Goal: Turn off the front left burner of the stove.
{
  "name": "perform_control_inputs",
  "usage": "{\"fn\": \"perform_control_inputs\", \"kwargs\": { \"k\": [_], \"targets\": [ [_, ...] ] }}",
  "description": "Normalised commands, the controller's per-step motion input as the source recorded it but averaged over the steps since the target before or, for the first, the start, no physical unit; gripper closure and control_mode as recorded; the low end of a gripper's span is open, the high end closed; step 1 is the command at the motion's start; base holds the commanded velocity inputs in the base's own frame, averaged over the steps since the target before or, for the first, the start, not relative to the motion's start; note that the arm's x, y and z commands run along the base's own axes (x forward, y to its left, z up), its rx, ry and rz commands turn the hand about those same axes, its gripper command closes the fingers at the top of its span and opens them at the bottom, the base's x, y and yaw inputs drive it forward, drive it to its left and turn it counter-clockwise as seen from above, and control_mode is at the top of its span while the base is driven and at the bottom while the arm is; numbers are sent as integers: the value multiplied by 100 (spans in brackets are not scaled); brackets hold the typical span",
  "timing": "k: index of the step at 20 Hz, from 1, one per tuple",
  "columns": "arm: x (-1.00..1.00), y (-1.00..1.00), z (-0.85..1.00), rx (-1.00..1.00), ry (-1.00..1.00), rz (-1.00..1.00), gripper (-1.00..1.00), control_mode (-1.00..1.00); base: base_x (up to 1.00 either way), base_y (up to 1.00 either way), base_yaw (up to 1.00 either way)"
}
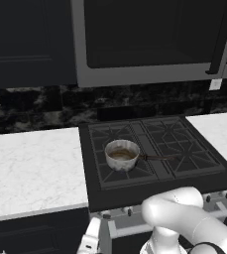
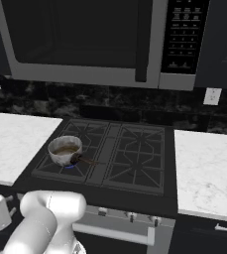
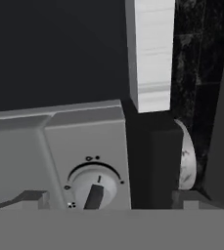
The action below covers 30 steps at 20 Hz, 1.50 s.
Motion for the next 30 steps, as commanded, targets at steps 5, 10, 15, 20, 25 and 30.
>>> {"fn": "perform_control_inputs", "kwargs": {
  "k": [5, 10, 15, 20, 25, 30],
  "targets": [
    [22, -17, -11, 7, -5, 0, -100, -100, 0, 0, 0],
    [5, -50, -10, 0, -6, 0, -100, -100, 0, 0, 0],
    [15, -37, -6, 1, -2, 2, -100, -100, 0, 0, 0],
    [19, 5, 0, 0, 0, 0, -100, -100, 0, 0, 0],
    [2, 37, -10, 0, -1, 0, -100, -100, 0, 0, 0],
    [3, 4, -11, 0, -9, 0, -100, -100, 0, 0, 0]
  ]
}}
